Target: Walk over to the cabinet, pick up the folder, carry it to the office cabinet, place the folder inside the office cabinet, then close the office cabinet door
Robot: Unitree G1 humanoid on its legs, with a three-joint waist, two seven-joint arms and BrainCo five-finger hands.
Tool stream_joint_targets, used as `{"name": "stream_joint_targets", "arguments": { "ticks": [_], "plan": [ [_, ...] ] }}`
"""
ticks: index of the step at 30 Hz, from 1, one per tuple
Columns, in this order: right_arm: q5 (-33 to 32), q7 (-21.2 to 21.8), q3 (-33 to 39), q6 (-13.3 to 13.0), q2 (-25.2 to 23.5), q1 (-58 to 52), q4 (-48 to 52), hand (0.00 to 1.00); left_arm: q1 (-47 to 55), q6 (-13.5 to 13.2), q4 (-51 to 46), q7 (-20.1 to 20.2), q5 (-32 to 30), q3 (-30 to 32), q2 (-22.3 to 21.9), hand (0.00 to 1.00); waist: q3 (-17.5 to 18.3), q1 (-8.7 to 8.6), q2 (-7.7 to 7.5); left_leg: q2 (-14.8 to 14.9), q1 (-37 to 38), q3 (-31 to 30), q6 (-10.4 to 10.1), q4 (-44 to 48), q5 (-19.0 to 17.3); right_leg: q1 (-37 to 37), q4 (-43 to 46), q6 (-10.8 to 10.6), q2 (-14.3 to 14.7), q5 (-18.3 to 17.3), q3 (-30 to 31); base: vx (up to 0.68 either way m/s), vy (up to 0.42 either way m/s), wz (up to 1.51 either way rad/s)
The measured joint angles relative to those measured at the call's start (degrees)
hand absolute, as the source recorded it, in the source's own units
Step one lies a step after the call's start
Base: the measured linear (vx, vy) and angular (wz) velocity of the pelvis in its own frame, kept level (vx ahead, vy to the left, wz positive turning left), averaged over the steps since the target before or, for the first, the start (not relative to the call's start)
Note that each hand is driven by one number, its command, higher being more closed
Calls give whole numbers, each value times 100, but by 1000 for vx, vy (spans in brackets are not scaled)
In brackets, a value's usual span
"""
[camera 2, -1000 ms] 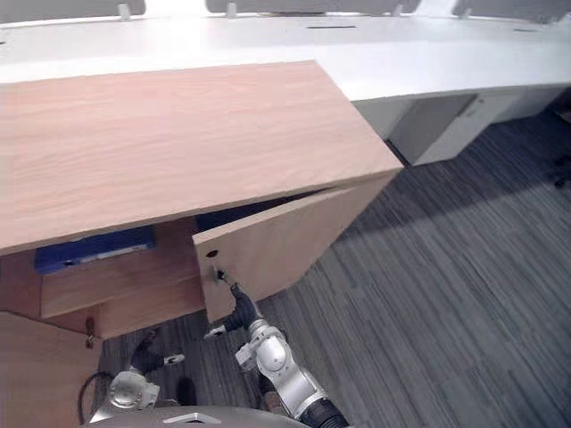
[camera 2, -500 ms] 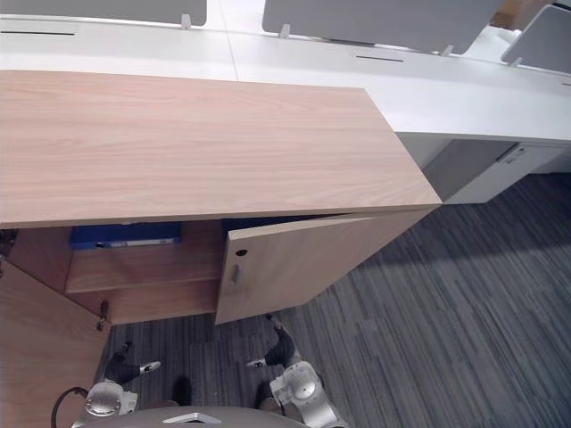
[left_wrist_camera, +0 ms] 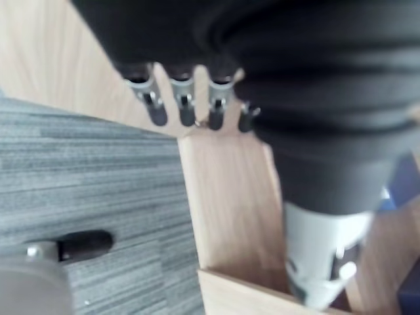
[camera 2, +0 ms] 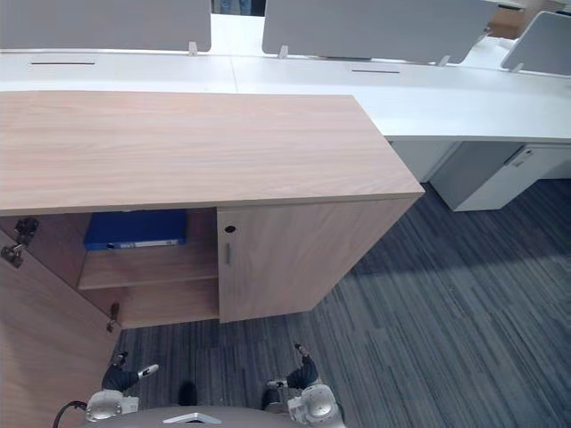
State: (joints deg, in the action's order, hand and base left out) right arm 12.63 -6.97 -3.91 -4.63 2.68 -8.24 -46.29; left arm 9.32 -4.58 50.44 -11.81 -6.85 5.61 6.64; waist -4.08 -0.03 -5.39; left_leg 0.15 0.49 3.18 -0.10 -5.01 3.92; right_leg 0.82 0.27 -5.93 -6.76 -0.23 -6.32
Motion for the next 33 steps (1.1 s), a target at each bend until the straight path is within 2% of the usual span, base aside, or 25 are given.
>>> {"name": "stream_joint_targets", "arguments": {
  "ticks": [5, 8, 10, 11, 12, 14, 15, 19, 20, 21, 22, 23, 24, 25, 26, 27, 28, 29, 30, 31, 33],
  "plan": [
    [-111, -129, 92, 19, -126, 100, -19, 0, -10, 4, -12, 1, 124, 95, 81, 0, -72, -53, -134, -35, -134, 302, -5, 5, 2, 474, 394, -70, -33, 79, 431, -1, 30, -35],
    [-199, -190, 258, 102, -168, 128, -39, 0, -25, 20, -40, 9, 230, 106, 60, 0, -105, -64, -90, -46, -270, 248, 3, 10, 2, 620, 481, -175, -57, 67, 476, 45, 8, 8],
    [-311, -196, 314, 103, -172, 136, -142, 0, -64, 23, -66, 9, 261, 149, 56, 0, -139, -66, -37, -12, -351, 74, 40, 9, 15, 625, 586, -136, -72, 28, 372, 64, -2, 53],
    [-377, -197, 367, 110, -184, 183, -209, 0, -109, 26, -86, 7, 336, 176, 18, 0, -157, -71, -22, -2, -400, -100, 15, 9, 41, 653, 857, -6, -53, -225, 412, 88, -23, 84],
    [-382, -197, 427, 110, -194, 173, -246, 0, -120, 28, -127, 3, 391, 213, 8, 0, -151, -12, -39, -28, -413, -283, -53, 7, 83, 583, 884, -94, -26, -354, 404, 121, -67, 87],
    [-385, -204, 490, 111, -183, 231, -326, 0, -106, 30, -195, -7, 499, 249, -52, 0, -149, 128, -20, 39, -428, -382, -91, 8, 96, 493, 764, -54, 24, -354, 301, 77, -76, 46],
    [-386, -209, 509, 112, -181, 269, -379, 0, -76, 31, -193, -16, 568, 283, -128, 0, -165, 173, 47, 75, -511, -519, -106, 9, 158, 448, 661, -16, 91, -343, 160, 41, -77, 53],
    [-423, -242, 756, 122, -143, 382, -398, 0, -162, 40, -193, -25, 676, 282, -404, 0, -349, 172, 262, 100, -666, -807, -231, 39, 298, 386, 717, 127, 137, -419, -289, 5, -52, 56],
    [-449, -256, 823, 141, -120, 381, -395, 0, -178, 40, -199, -26, 674, 311, -464, 0, -358, 155, 315, 130, -667, -610, -221, 39, 162, 375, 838, 137, 113, -496, -411, -21, -13, 40],
    [-450, -269, 910, 157, -134, 378, -380, 0, -180, 41, -202, -27, 674, 337, -488, 0, -366, 150, 336, 175, -683, -371, -123, 54, -27, 376, 907, 161, 103, -543, -502, -24, -18, 59],
    [-453, -345, 981, 204, -240, 331, -306, 0, -207, 41, -224, -26, 671, 340, -497, 0, -339, 77, 205, 200, -715, 76, -82, 227, -362, 401, 900, 226, -100, -582, -657, 21, 14, 66],
    [-491, -369, 999, 219, -256, 320, -216, 0, -311, 43, -262, -18, 663, 355, -543, 0, -395, 32, 175, 307, -1010, 684, 51, 1137, -643, 410, 1027, 241, -238, -630, -813, 30, 22, 67],
    [-548, -369, 1037, 219, -239, 276, -160, 0, -323, 38, -274, -15, 662, 359, -557, 0, -400, 20, 212, 395, -1144, 909, 70, 1705, -649, 414, 1154, 203, -242, -724, -868, 59, 21, 70],
    [-639, -373, 1185, 218, -231, 232, -76, 0, -304, 40, -302, -4, 656, 378, -585, 0, -438, -82, 329, 457, -1178, 1093, 165, 2116, -817, 418, 1559, 168, -196, -1053, -918, 2, -15, 61],
    [-651, -379, 1200, 220, -229, 229, -77, 0, -291, 40, -312, 1, 654, 372, -585, 0, -433, -105, 360, 412, -1084, 1012, 133, 1909, -795, 417, 1549, 225, -180, -1141, -897, -22, -29, 82],
    [-655, -372, 1201, 221, -238, 207, -130, 0, -293, 39, -315, 8, 652, 310, -545, 0, -303, -116, 271, 251, -876, 789, 37, 1112, -382, 386, 1307, 304, -157, -1104, -894, -25, -12, 64],
    [-662, -371, 1219, 213, -257, 197, -172, 0, -298, 35, -319, 13, 651, 304, -510, 0, -239, -149, 206, 194, -796, 796, -25, 885, -339, 366, 1127, 301, -220, -1005, -963, 68, -2, 53],
    [-666, -366, 1289, 211, -283, 214, -227, 0, -305, 39, -282, 20, 649, 323, -513, 0, -258, -94, 255, 244, -636, 928, -54, 751, -454, 304, 1006, 205, -175, -888, -1039, 119, -25, 26],
    [-670, -367, 1365, 219, -272, 224, -264, 0, -222, 62, -198, 24, 640, 324, -492, 0, -274, -100, 282, 175, -443, 880, -26, 339, -149, 203, 930, 176, -95, -808, -1031, 125, -21, 9],
    [-737, -365, 1380, 216, -270, 253, -328, 0, -144, 77, -169, 23, 603, 296, -487, 0, -281, -116, 320, 152, -284, 834, -37, 36, -15, 103, 755, 175, -41, -716, -1036, 67, -22, 5],
    [-768, -365, 1392, 228, -245, 306, -430, 0, -109, 92, -102, 23, 548, 278, -468, 0, -287, -118, 327, 150, -234, 823, -34, 36, -14, -13, 627, 178, -18, -656, -1036, 39, 18, 2]
  ]
}}
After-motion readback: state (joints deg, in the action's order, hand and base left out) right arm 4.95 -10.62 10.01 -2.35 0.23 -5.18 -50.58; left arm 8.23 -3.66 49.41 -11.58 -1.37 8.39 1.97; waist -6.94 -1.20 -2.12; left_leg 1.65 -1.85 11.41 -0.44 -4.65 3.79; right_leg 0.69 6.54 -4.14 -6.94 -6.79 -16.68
